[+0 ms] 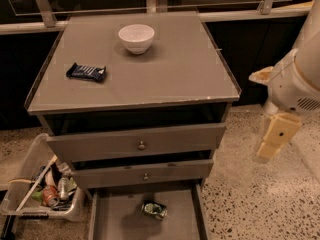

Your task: Pick green can from bottom drawer and place on counter

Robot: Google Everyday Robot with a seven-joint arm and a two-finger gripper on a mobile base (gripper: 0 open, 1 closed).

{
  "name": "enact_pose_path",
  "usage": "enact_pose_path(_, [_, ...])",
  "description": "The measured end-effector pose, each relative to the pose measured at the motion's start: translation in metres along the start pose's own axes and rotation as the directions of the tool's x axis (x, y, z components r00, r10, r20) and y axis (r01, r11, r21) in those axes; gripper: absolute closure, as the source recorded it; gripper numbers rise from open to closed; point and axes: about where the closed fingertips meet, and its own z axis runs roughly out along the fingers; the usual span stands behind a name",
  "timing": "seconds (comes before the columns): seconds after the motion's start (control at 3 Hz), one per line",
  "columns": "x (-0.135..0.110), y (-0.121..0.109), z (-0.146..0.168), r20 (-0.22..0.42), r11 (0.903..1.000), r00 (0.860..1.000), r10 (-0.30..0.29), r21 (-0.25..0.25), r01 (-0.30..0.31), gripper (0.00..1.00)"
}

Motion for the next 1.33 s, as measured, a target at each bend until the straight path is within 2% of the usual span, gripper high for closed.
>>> enact_pose_path(0.33, [0.003, 0.004, 0.035, 0.095, 0.9993, 0.995, -0.027, 0.027, 0.025, 0.00])
enact_pose_path(0.67, [0.000, -0.004, 0.033, 0.107, 0.9972, 0.993, -0.041, 0.066, 0.034, 0.00])
enact_pose_path(1.0, [0.000, -0.003, 0.033, 0.106, 0.9974, 0.993, -0.041, 0.064, 0.034, 0.00])
enact_pose_path(1.33, [-0.003, 0.005, 0.051, 0.136, 0.9982, 0.990, -0.045, 0.046, 0.039, 0.00])
